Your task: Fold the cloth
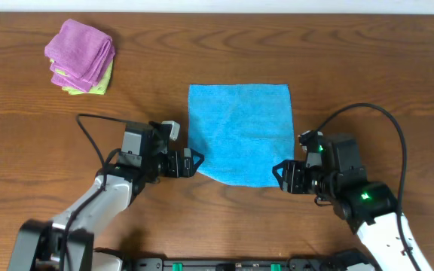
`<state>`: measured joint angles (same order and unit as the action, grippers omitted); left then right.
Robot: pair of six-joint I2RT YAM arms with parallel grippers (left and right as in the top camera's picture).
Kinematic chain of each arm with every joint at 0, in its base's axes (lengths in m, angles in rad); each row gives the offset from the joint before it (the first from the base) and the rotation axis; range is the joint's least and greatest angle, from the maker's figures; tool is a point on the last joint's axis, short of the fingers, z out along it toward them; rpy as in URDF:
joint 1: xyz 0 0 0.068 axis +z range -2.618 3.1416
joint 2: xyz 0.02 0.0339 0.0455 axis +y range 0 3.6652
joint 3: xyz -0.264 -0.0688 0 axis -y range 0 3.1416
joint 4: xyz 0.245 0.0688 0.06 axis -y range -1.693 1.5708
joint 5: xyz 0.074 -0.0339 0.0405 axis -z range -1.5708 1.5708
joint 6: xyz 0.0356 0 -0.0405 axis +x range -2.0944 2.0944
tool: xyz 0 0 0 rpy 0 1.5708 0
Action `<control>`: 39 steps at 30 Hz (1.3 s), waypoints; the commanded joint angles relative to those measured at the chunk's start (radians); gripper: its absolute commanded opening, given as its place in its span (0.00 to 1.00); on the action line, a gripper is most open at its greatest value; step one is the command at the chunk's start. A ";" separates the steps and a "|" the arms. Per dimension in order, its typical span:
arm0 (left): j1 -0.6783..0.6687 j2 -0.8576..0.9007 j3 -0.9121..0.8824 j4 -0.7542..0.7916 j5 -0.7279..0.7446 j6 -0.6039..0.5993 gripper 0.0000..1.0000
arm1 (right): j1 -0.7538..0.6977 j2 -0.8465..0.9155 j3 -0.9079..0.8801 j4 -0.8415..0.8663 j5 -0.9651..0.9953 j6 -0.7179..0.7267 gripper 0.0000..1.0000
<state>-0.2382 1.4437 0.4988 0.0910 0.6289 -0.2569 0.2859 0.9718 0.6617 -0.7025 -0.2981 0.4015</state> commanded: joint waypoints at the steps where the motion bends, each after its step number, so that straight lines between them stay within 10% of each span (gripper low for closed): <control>1: 0.003 0.068 -0.006 0.036 0.046 -0.022 0.95 | 0.007 -0.009 0.006 0.002 -0.010 -0.013 0.56; 39: 0.002 0.077 -0.006 0.129 0.648 -0.227 0.95 | 0.007 -0.009 0.006 0.002 -0.021 -0.013 0.53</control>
<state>-0.2363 1.5578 0.5003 0.2237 1.2186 -0.4580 0.2859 0.9710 0.6617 -0.6994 -0.3077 0.4015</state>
